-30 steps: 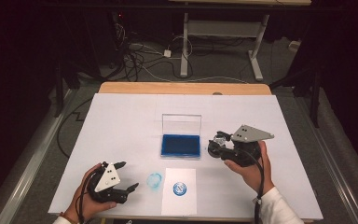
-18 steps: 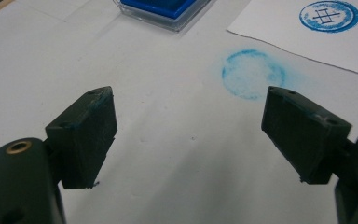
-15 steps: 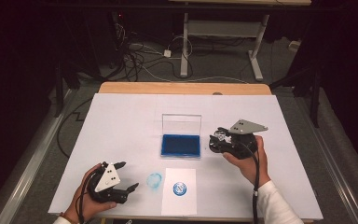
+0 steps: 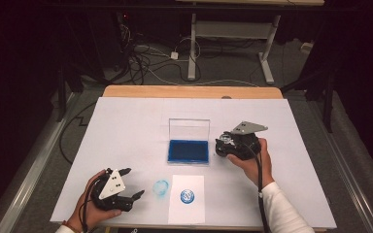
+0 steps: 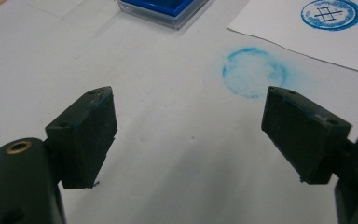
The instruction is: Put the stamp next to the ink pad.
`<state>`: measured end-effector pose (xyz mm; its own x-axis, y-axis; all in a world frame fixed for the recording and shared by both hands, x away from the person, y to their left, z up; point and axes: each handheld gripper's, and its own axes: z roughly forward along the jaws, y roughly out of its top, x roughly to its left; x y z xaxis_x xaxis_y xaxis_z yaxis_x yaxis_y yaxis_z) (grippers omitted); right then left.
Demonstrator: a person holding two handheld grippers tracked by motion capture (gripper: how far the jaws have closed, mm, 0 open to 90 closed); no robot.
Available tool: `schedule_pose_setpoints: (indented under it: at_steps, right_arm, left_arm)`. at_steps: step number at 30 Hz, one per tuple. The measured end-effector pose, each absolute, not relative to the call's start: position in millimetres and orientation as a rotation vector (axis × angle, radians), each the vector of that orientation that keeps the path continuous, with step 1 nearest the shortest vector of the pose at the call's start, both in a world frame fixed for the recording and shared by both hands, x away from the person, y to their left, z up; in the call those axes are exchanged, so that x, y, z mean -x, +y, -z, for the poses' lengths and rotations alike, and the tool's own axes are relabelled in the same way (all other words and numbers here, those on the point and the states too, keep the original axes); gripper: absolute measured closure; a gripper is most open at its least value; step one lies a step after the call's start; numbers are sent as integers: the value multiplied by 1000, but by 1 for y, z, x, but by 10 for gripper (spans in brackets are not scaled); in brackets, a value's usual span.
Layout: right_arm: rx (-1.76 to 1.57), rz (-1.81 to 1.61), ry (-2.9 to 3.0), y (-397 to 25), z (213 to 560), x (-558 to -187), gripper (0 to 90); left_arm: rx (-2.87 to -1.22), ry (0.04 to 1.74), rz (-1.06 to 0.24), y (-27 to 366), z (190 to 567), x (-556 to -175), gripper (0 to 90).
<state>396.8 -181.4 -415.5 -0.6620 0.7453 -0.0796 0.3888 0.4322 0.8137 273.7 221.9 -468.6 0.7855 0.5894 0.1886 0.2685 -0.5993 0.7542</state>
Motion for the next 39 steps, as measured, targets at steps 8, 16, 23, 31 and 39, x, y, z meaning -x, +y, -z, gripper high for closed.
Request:
schedule_pose_setpoints:
  at_steps: [8, 16, 23, 31, 39]
  right_arm:
    - [-998, -1088, 2263, -182, 425, -406, 566]
    - [-1013, -1091, 2264, -183, 428, -406, 566]
    - [-1008, -1076, 2280, -180, 433, -406, 566]
    - [-1022, -1067, 2288, -181, 439, -408, 566]
    - [-1028, -1048, 2290, -181, 445, -410, 565]
  left_arm:
    - [-2225, 633, -550, 222, 469, -274, 177]
    - [-2230, 631, -548, 222, 469, -274, 177]
    - [-2231, 628, -549, 222, 468, -274, 177]
    - [-2227, 622, -550, 222, 467, -273, 176]
    - [-2229, 620, -556, 222, 467, -273, 177]
